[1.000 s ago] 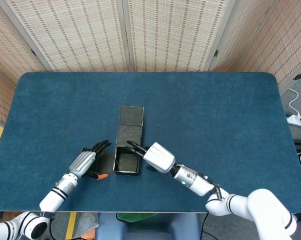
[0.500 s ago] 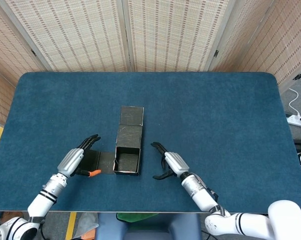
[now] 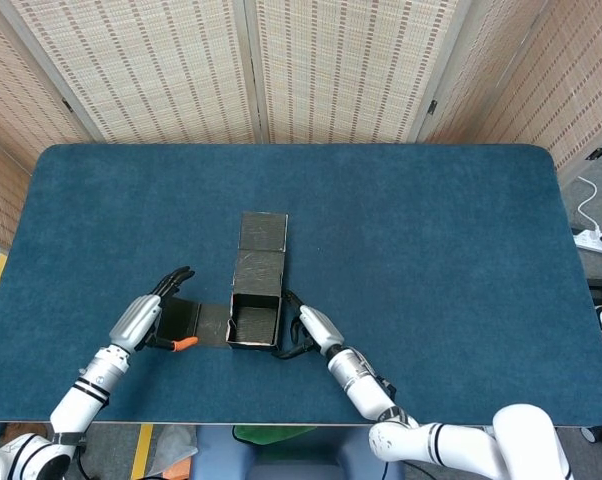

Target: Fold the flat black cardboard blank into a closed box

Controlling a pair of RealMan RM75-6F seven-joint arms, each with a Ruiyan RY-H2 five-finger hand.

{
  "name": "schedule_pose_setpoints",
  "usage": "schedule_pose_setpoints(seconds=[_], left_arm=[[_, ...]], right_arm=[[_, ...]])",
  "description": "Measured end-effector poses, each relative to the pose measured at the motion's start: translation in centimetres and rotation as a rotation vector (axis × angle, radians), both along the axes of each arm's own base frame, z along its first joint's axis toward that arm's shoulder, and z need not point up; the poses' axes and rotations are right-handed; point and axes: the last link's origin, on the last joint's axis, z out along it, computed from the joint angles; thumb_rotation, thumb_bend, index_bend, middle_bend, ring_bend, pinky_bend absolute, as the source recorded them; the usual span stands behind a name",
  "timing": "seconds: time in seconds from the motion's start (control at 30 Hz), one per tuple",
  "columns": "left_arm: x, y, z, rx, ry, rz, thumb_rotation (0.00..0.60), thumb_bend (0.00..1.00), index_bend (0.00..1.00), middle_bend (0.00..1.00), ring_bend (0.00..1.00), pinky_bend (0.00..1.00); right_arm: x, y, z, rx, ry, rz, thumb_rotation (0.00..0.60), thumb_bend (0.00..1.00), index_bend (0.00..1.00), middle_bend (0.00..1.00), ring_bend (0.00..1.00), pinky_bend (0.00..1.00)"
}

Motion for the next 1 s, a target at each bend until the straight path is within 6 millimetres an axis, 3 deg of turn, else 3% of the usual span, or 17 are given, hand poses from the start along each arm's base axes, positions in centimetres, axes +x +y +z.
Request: schedule_pose_setpoints(seconds=[0.13, 0.23, 0.3, 0.33, 0.4, 0.43, 0.5, 0.53, 0.7, 1.0], left_arm=[[-0.3, 0.1, 0.1, 0.002, -0.004, 0.005, 0.6, 0.19, 0.0, 0.0, 0.0, 0.19], [-0.4, 0.0, 0.1, 0.006, -0.012, 0.007, 0.6, 0.19, 0.0, 0.0, 0.0, 0.2], [-0.4, -0.1, 0.2, 0.014, -0.02, 0.007, 0.6, 0.19, 0.0, 0.0, 0.0, 0.21], [-0.4, -0.1, 0.4, 0.023, -0.027, 0.005, 0.6, 0.19, 0.01, 0.0, 0.0, 0.23], [-0.4, -0.2, 0.6, 0.046, -0.037, -0.001, 0.6, 0.19, 0.09, 0.02, 0.03, 0.33], [-0.4, -0.3, 0.8, 0.068, -0.046, -0.007, 0.6, 0.19, 0.15, 0.05, 0.1, 0.41], [-0.3, -0.4, 1.2, 0.108, -0.061, -0.019, 0.6, 0.2, 0.33, 0.25, 0.42, 0.68], [-0.2, -0.5, 1.4, 0.131, -0.07, -0.027, 0.6, 0.2, 0.38, 0.33, 0.53, 0.75], [0.1, -1.2, 2.1, 0.2, -0.115, -0.075, 0.6, 0.21, 0.53, 0.61, 0.81, 0.9], [1.4, -3.5, 0.0, -0.047, -0.129, -0.328, 0.6, 0.23, 0.55, 0.58, 0.86, 0.93]], right_arm=[[1.0, 0.0, -1.0, -0.026, -0.009, -0.003, 0.6, 0.0, 0.0, 0.01, 0.62, 1.0], [1.6, -0.2, -1.6, -0.068, -0.017, -0.016, 0.6, 0.0, 0.02, 0.12, 0.67, 1.0], [1.9, -0.4, -1.9, -0.1, -0.025, -0.031, 0.6, 0.0, 0.15, 0.29, 0.73, 1.0], [2.0, -0.6, -2.1, -0.126, -0.03, -0.042, 0.6, 0.0, 0.27, 0.4, 0.76, 1.0], [2.2, -1.0, -2.3, -0.164, -0.04, -0.06, 0.6, 0.05, 0.44, 0.55, 0.79, 1.0], [2.4, -1.4, -2.2, -0.189, -0.051, -0.073, 0.6, 0.07, 0.47, 0.57, 0.79, 1.0], [2.7, -2.0, -2.0, -0.218, -0.08, -0.089, 0.6, 0.12, 0.53, 0.62, 0.8, 1.0], [3.1, -2.4, -1.7, -0.232, -0.106, -0.1, 0.6, 0.12, 0.54, 0.63, 0.8, 1.0], [4.1, -3.7, -1.1, -0.259, -0.174, -0.132, 0.6, 0.14, 0.55, 0.63, 0.8, 1.0], [6.1, -5.7, 2.3, -0.151, -0.407, -0.176, 0.6, 0.14, 0.55, 0.61, 0.8, 1.0]])
